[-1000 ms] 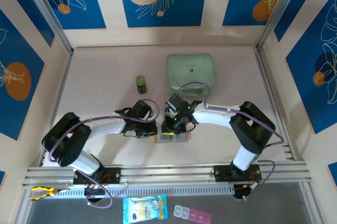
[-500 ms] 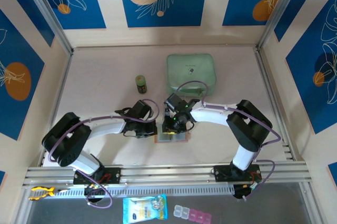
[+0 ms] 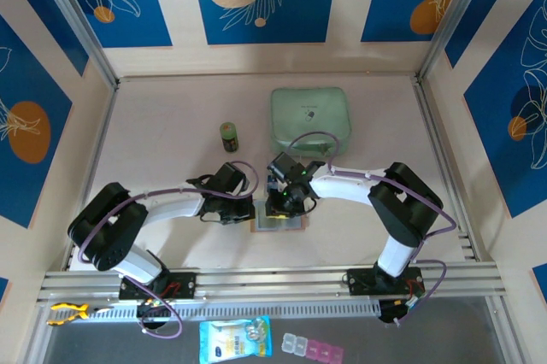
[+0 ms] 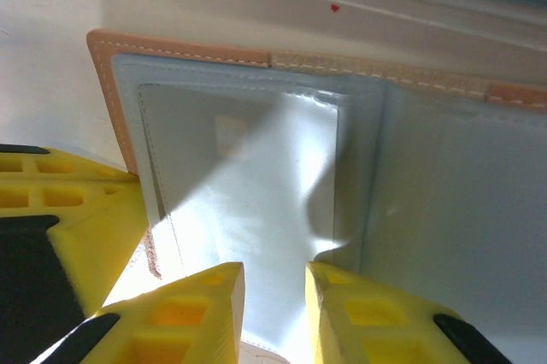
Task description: Take the credit cards out of the card holder
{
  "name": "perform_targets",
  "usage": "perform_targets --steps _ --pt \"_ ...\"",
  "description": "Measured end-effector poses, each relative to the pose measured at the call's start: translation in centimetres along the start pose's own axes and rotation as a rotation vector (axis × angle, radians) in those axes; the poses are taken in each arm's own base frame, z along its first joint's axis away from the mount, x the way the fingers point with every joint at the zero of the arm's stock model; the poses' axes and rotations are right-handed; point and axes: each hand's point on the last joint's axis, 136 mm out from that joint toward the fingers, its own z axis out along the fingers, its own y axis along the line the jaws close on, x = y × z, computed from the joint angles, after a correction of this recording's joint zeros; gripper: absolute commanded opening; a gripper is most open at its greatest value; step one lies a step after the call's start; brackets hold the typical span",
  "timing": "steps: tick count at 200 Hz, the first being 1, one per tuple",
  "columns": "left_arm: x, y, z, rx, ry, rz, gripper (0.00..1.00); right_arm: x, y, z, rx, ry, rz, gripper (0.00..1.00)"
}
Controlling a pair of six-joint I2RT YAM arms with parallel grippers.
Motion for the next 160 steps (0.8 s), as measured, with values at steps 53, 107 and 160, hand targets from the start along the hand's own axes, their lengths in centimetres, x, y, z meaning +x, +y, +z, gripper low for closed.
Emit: perform_targets --steps 53,107,160 --pt "-0.1 0.3 -0.3 -0.022 -0.014 -0.002 0.04 0.1 -0.8 0.0 -0.010 -0.005 0.015 0.23" --pt "-0.6 -0.1 -1.5 -0.024 -0.053 0.006 0.09 0.0 -1.0 -0.1 -0.069 -0.011 0.025 0.21" --pt "-1.8 -3.2 -2.6 0.099 -0.107 0.023 0.16 -0.2 -1.0 -0.2 -0.124 -0.029 0.023 0.19"
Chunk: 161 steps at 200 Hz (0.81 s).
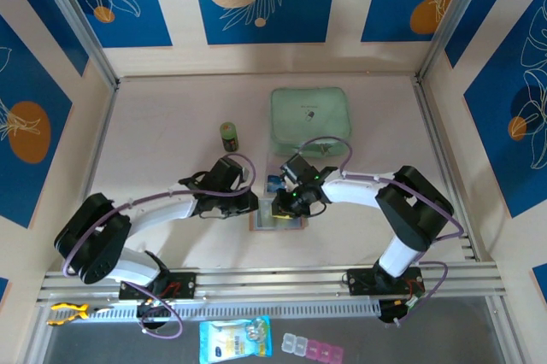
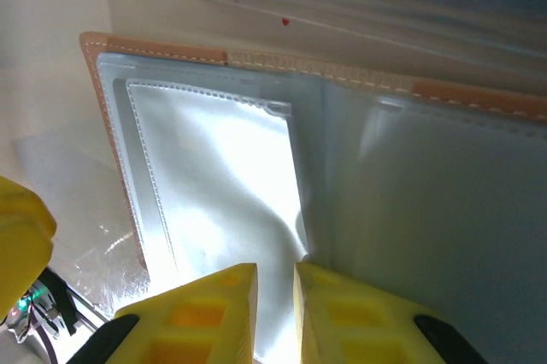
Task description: Take the credit cards out of the card holder
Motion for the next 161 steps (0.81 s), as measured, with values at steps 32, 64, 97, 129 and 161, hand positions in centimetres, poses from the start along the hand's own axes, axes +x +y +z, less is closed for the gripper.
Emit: perform_targets --steps 32,64,97,129,161 --pt "0.2 -0.5 0.3 0.018 0.006 -0.003 0.24 -0.2 0.1 0.0 -0.031 -0.007 0.000 0.18" --pt "0.6 -0.2 1.3 0.010 0.032 -0.019 0.27 -0.2 0.2 -0.1 -0.055 -0.011 -0.003 0.18" --pt "1.0 0.0 2.0 0.002 0.052 -0.028 0.28 -0.3 0.2 -0.1 -0.071 -0.013 -0.003 0.18" --pt "1.3 0.4 2.5 -0.005 0.068 -0.033 0.28 -0.4 0.2 -0.2 -0.087 -0.020 0.000 0.18" --pt "1.2 0.3 2.6 -0.006 0.069 -0.033 0.28 -0.4 0.2 -0.2 -0.100 -0.021 0.002 0.18"
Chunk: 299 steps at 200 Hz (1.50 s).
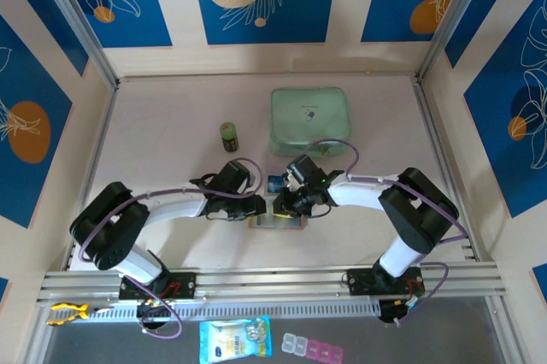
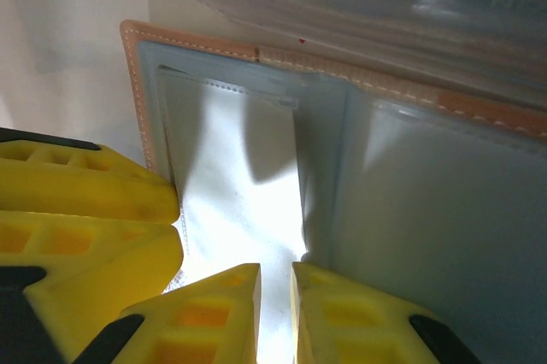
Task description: Take the credit cards out of the card holder
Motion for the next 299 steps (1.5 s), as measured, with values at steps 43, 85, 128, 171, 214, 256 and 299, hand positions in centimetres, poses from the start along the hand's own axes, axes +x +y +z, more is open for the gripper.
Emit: perform_targets --steps 43,85,128,171,214,256,299 --pt "-0.06 -0.06 0.21 -0.001 0.005 -0.006 0.26 0.04 -0.01 -0.02 -0.002 -0.001 0.001 0.17" --pt "-0.03 -0.19 0.32 0.001 0.010 -0.008 0.26 0.03 0.00 -0.01 -0.010 -0.003 -0.001 0.17" --pt "-0.09 -0.27 0.27 -0.001 0.010 -0.009 0.31 0.05 -0.08 -0.08 -0.015 -0.006 0.001 0.13" --pt "-0.20 -0.25 0.21 -0.006 0.006 -0.011 0.34 -0.31 -0.52 -0.27 -0.024 -0.024 0.015 0.11" --pt "-0.18 -0.26 0.15 -0.011 0.009 -0.014 0.36 -0.45 -0.48 -0.37 -0.065 -0.031 0.012 0.10" --pt "-0.15 -0.45 0.08 -0.020 0.010 -0.015 0.40 -0.49 -0.40 -0.42 -0.077 -0.029 0.012 0.10" --pt "-0.16 -0.50 0.02 -0.031 0.009 -0.016 0.40 -0.46 -0.53 -0.42 -0.070 -0.028 0.012 0.09"
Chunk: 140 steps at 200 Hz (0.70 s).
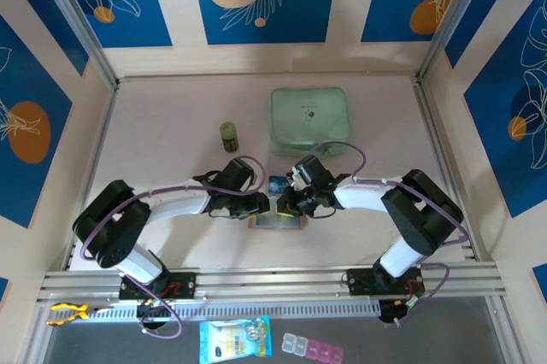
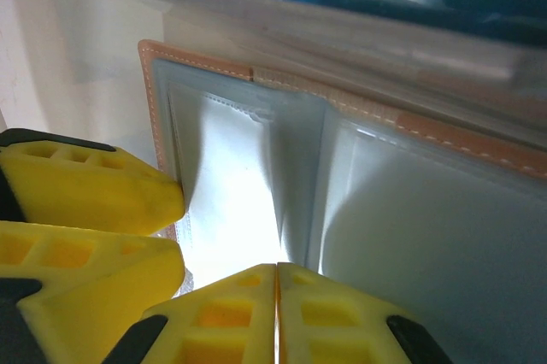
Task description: Take the credit cards out of the card holder
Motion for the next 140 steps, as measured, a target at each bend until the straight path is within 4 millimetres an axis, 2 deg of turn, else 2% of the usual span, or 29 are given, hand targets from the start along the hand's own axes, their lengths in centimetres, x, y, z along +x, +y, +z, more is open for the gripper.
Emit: perform_targets --steps 45,76,140 --pt "0.0 0.0 0.1 -0.004 0.003 -0.001 0.40 0.4 -0.5 0.1 0.088 0.006 -0.002 0.13" --pt "0.0 0.0 0.1 -0.005 0.005 -0.001 0.40 0.7 -0.8 0.4 0.173 0.017 -0.013 0.20" --pt "0.0 -0.2 0.1 0.003 0.001 -0.001 0.32 1.0 -1.1 0.4 0.224 0.028 -0.014 0.18"
